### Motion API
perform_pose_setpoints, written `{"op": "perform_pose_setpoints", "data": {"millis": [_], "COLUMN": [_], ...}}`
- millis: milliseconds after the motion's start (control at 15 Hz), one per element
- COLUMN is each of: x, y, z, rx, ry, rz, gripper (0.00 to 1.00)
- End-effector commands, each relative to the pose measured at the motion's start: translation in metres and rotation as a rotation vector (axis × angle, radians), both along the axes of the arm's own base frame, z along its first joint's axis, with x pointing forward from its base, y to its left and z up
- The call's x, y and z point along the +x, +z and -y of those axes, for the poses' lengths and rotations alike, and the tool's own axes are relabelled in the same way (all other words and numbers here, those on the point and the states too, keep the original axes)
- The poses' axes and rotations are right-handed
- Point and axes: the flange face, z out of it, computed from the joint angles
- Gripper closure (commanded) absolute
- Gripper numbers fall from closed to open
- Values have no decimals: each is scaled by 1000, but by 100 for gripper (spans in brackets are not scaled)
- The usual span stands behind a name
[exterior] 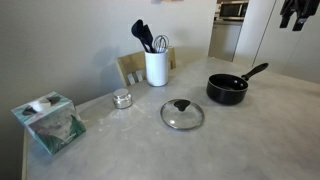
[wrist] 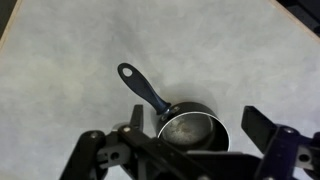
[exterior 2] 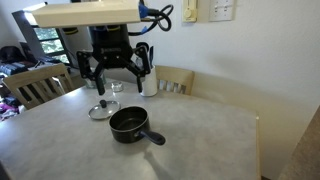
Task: Place the lid on the pot
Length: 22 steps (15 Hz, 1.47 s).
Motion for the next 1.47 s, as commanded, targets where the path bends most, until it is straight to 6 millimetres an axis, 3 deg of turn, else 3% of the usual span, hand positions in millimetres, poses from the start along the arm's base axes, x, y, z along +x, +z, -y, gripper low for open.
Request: {"op": "perform_pose_setpoints", "data": {"millis": [0,267,533,733,1133,1200,1267,1400], "x": [0,2,12,37,99,78,83,84], "y": [-2,7,1,-5,-23,-15,-19,-20], "z": [0,-8,-19,-62,-216,-190,-208,-210], "rx": [1,-2,-1,-13,-55,-36,-38,-38], "ry": [-6,-3,6,46,98,92,98,99], "rz": [-6,9,9,-7,-19,-8,-10,-13], "gripper": [0,0,0,0,0,0,0,0]}}
